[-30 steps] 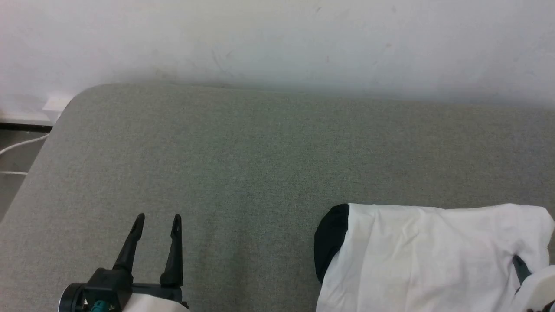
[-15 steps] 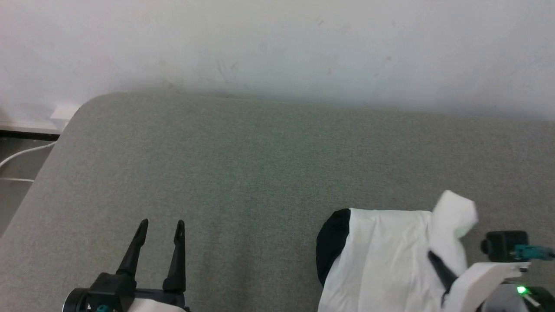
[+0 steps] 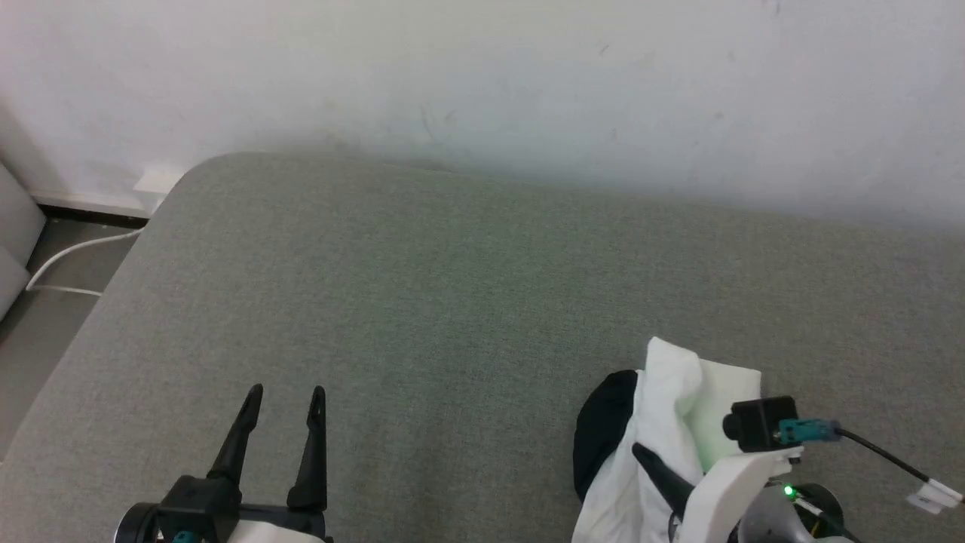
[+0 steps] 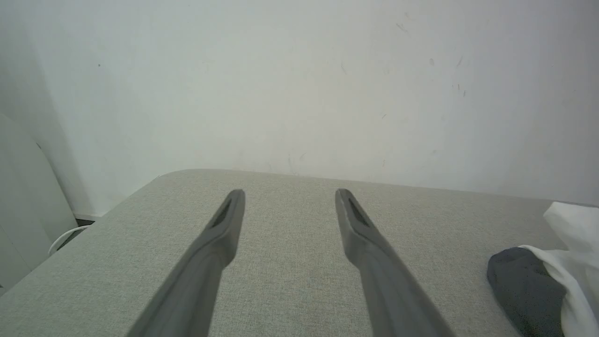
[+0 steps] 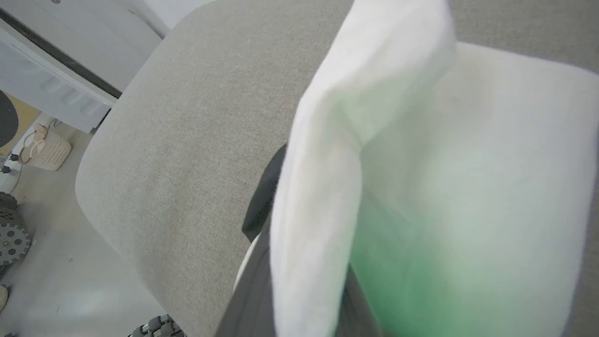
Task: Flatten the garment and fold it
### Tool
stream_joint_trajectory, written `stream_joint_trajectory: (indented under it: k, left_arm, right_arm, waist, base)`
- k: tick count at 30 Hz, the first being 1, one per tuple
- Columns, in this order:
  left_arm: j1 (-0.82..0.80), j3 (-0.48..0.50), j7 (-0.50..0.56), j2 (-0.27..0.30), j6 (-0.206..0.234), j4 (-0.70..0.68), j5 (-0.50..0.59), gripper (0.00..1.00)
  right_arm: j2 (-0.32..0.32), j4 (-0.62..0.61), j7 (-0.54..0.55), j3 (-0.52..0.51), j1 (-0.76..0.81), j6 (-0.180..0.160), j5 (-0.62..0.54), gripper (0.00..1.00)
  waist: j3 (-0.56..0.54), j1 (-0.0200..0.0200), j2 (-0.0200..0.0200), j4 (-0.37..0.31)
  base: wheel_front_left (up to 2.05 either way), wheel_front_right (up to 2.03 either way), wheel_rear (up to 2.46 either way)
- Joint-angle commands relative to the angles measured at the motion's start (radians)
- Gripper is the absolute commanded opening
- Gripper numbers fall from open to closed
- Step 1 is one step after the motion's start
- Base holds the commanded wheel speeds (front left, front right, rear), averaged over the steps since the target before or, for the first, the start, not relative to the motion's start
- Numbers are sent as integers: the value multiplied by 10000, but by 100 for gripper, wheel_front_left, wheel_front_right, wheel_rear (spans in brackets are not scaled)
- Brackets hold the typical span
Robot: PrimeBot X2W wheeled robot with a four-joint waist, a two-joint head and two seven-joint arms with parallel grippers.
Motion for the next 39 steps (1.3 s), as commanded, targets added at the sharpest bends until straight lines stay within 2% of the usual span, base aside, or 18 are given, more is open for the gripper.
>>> stream_joint_trajectory:
  k: [1, 4, 5, 6, 10, 16, 20, 26, 31, 36, 39]
  left_arm:
    - [41, -39, -47, -42, -95, 46, 85, 100]
    - [25, -52, -47, -45, -103, 76, 79, 100]
    - [15, -59, -47, -46, -105, 90, 78, 100]
    - [1, -69, -47, -47, -108, 104, 77, 100]
    - [-47, -84, -47, -50, -116, 139, 62, 100]
    - [-74, -18, -47, -54, -123, 216, 55, 100]
    - [-83, -13, -47, -56, -126, 230, 51, 100]
    - [-95, -25, -47, -59, -130, 166, 31, 100]
    - [-164, -11, -47, -61, -134, -28, -47, 100]
    - [-186, 32, -47, -62, -132, -196, -169, 100]
    - [-163, 28, -47, -63, -131, -283, -194, 100]
  right_arm:
    - [31, 331, -237, 205, -298, -9, 103, 0]
    - [32, 887, -462, 491, -550, -9, 33, 0]
    - [32, 1069, -525, 580, -643, -9, -81, 18]
    - [32, 1212, -592, 713, -735, -9, -192, 100]
    - [32, 1408, -836, 1441, -1020, -9, -267, 100]
    - [33, 1017, -719, 2729, -1243, -9, 93, 100]
    - [33, 829, -753, 2846, -1454, -9, 36, 100]
    - [-245, 519, -1281, 2371, -2273, -9, -1382, 100]
    - [-1427, 184, -2791, 1791, -3042, -9, -2654, 100]
    - [-2200, 170, -4433, 434, -3031, -9, -3629, 100]
    - [-2194, 13, -5257, -519, -2594, -9, -3979, 100]
  waist:
    - [-8, 0, 0, 143]
    - [36, 0, 0, 228]
    - [53, 0, 0, 252]
    - [69, 0, 0, 275]
    - [112, 0, 0, 324]
    - [66, 0, 0, 167]
    - [-6, 0, 0, 6]
    - [-86, 0, 0, -356]
    - [-63, 0, 0, -666]
    - [-67, 0, 0, -927]
    - [-79, 0, 0, -1067]
  base:
    - [0, 0, 0]
    - [0, 0, 0]
    - [0, 0, 0]
    - [0, 0, 0]
    - [0, 0, 0]
    - [0, 0, 0]
    - [0, 0, 0]
    - [0, 0, 0]
    - [0, 0, 0]
    - [0, 0, 0]
    - [0, 0, 0]
